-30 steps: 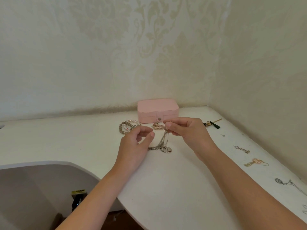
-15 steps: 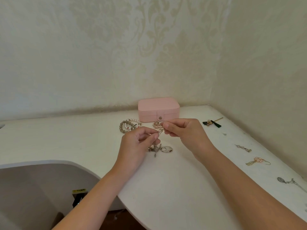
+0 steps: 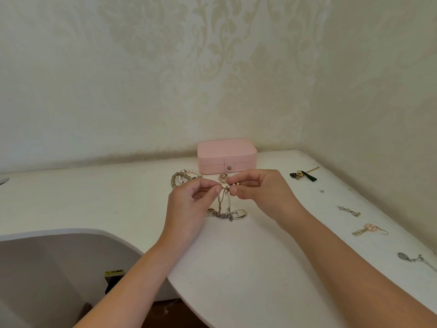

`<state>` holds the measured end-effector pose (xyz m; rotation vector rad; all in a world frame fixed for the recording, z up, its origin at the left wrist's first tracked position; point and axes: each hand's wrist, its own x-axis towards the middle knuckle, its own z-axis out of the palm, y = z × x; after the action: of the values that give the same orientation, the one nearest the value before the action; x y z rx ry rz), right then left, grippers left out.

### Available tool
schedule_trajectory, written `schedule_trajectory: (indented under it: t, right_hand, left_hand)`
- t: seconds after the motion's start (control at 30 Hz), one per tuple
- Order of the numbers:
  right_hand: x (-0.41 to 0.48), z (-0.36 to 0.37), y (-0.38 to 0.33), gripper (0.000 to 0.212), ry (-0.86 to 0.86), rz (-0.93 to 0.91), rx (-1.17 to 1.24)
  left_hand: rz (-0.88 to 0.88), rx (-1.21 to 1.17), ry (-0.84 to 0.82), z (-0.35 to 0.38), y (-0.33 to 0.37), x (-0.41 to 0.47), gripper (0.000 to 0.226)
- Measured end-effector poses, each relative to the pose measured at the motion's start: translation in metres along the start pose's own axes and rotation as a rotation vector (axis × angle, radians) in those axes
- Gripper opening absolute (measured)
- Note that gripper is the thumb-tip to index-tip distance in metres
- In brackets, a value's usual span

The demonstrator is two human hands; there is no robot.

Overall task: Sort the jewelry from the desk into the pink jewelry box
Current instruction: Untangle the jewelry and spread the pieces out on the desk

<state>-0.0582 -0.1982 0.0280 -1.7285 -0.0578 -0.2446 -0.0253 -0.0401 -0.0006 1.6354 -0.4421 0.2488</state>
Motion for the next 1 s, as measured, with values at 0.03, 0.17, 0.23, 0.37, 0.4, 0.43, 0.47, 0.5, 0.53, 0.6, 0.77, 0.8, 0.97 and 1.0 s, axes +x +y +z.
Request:
schedule_trajectory:
  t: [0.03, 0.17, 0.23, 0.37, 0.4, 0.43, 0.47, 0.5, 0.53, 0.6, 0.77, 0.8, 0.97, 1.0]
  right_hand:
    - [0.000, 0.000, 0.000, 0.015, 0.016, -0.001, -0.022]
    - [0.001, 0.000, 0.003, 0.014, 0.093, 0.004, -0.187]
    - [0.001, 0.000, 0.004, 0.013, 0.113, 0.006, -0.200]
    - [0.001, -0.003, 0.003, 0.015, 0.170, -0.002, -0.214]
    - [0.001, -0.003, 0.003, 0.015, 0.195, -0.004, -0.229]
    - [0.001, -0.004, 0.003, 0.015, 0.219, -0.004, -0.248]
    - [0.001, -0.004, 0.001, 0.016, 0.235, 0.004, -0.252]
    - [0.000, -0.005, 0.000, 0.018, 0.238, 0.017, -0.227]
    - [0.000, -0.006, -0.001, 0.018, 0.226, 0.033, -0.170]
    - [0.000, -0.008, -0.004, 0.015, 0.168, 0.053, -0.016]
    - [0.002, -0.009, -0.004, 0.010, 0.045, 0.085, 0.160]
    - [0.002, -0.009, -0.004, 0.008, 0.031, 0.083, 0.161]
    - [0.000, -0.004, -0.004, 0.003, -0.056, 0.041, 0.125]
    - [0.000, -0.003, -0.003, 0.004, -0.071, 0.035, 0.124]
  left_hand:
    - [0.002, -0.005, 0.001, 0.000, 0.000, 0.000, 0.011]
    - [0.004, -0.061, -0.050, 0.002, 0.003, 0.000, 0.011]
    - [-0.020, -0.097, -0.083, 0.002, 0.004, 0.000, 0.011]
    - [-0.062, -0.081, -0.147, 0.003, 0.004, -0.001, 0.015]
    - [-0.059, -0.067, -0.160, 0.003, 0.004, -0.002, 0.018]
    - [-0.056, -0.046, -0.165, 0.002, 0.004, -0.003, 0.023]
    - [-0.057, -0.025, -0.160, 0.002, 0.003, -0.003, 0.027]
    - [-0.067, -0.014, -0.144, 0.001, 0.003, -0.003, 0.030]
    - [-0.085, -0.012, -0.120, 0.000, 0.001, -0.002, 0.033]
    - [-0.122, 0.021, -0.068, 0.000, -0.003, 0.002, 0.035]
    - [-0.134, 0.037, -0.043, 0.003, -0.007, 0.003, 0.022]
    - [-0.103, 0.045, -0.065, 0.003, -0.006, 0.002, 0.015]
    - [0.009, -0.051, -0.160, 0.004, 0.000, -0.002, 0.011]
    - [0.006, -0.065, -0.156, 0.004, 0.001, -0.003, 0.011]
